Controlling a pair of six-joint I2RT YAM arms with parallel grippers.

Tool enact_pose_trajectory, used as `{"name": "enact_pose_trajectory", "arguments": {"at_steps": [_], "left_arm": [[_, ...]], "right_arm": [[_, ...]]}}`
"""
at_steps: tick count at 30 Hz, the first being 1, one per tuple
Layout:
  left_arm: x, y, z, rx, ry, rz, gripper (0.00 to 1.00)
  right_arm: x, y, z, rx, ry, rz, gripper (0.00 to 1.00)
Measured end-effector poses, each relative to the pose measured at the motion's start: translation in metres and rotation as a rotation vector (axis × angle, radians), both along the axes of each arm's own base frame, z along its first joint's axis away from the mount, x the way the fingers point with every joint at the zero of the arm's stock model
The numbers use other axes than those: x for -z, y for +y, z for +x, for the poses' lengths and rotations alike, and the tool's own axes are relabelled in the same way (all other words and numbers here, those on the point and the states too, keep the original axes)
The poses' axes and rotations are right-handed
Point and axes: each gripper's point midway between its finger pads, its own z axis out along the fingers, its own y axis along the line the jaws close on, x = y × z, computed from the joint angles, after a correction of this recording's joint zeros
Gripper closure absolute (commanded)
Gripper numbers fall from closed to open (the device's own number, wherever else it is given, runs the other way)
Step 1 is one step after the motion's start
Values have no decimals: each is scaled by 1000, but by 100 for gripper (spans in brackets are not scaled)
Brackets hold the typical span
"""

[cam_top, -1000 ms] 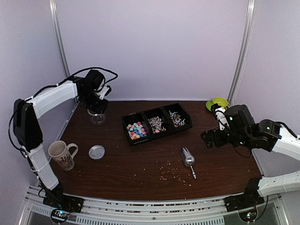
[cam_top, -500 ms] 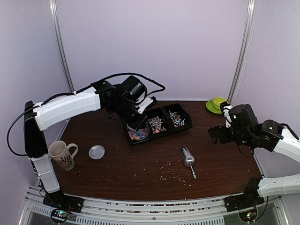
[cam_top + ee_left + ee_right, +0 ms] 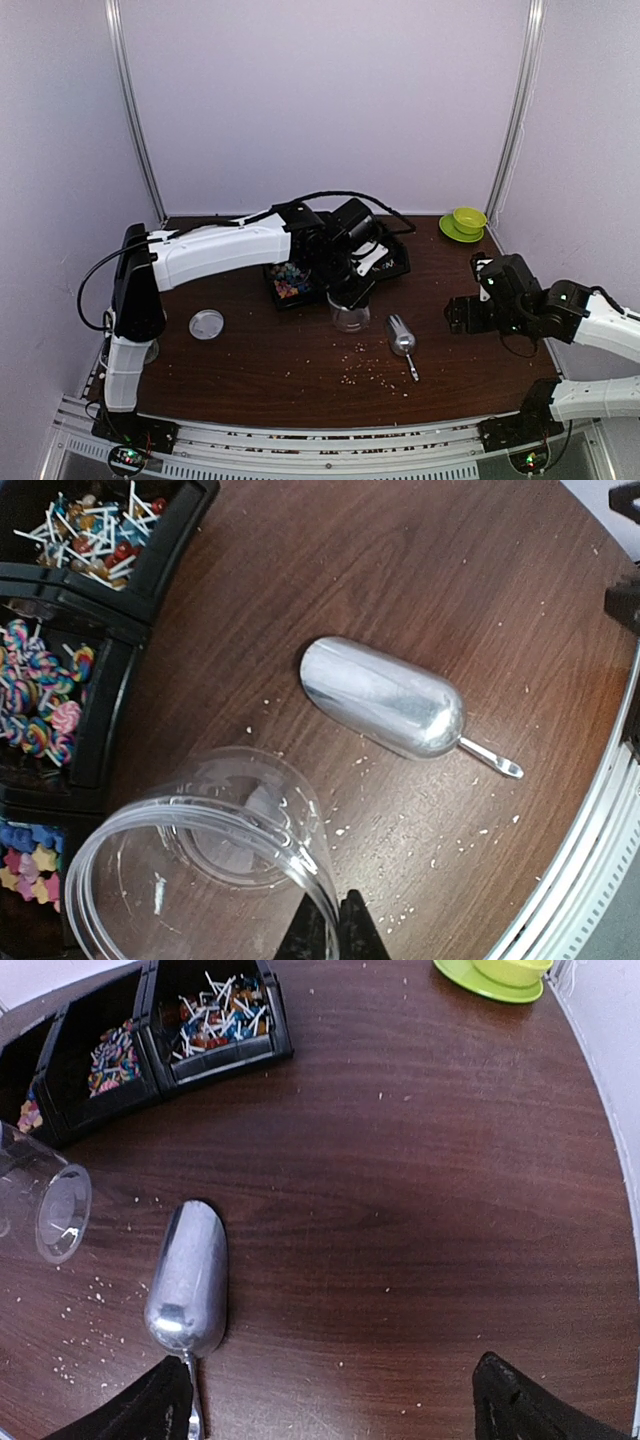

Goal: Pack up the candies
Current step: Place the packing box at the center of the board, then pick up the spatula from the center of the board.

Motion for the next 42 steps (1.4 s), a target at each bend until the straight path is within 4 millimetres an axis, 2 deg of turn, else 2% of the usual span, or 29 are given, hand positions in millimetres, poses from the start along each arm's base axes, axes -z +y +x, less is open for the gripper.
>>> {"name": "enact_pose_trajectory", "arguments": {"at_steps": [2, 5, 12, 20, 26, 29, 37, 40, 42], "left_arm": [[9, -3, -2, 0, 18, 9, 95], [16, -4, -2, -5, 32, 15, 95], [14, -13, -1, -8, 40, -17, 91], [35, -18, 3, -19, 52, 2, 91], [36, -18, 6, -32, 43, 2, 84], [36, -19, 6, -38, 43, -1, 74], [30, -22, 10, -58, 28, -24, 35], [17, -19, 14, -76, 3, -36, 19], [-3, -16, 16, -88, -27, -59, 6]], "right_arm": [[16, 3, -8, -10, 40, 7, 4], [28, 10, -16, -34, 74, 13, 6], [36, 33, -24, -92, 101, 36, 7], [62, 62, -39, -175, 166, -24, 10], [72, 73, -47, -204, 188, -43, 13], [73, 79, -50, -220, 183, -36, 16], [90, 91, -57, -238, 214, -64, 21], [97, 93, -59, -242, 229, -81, 25], [101, 94, -60, -240, 238, -89, 27]]}}
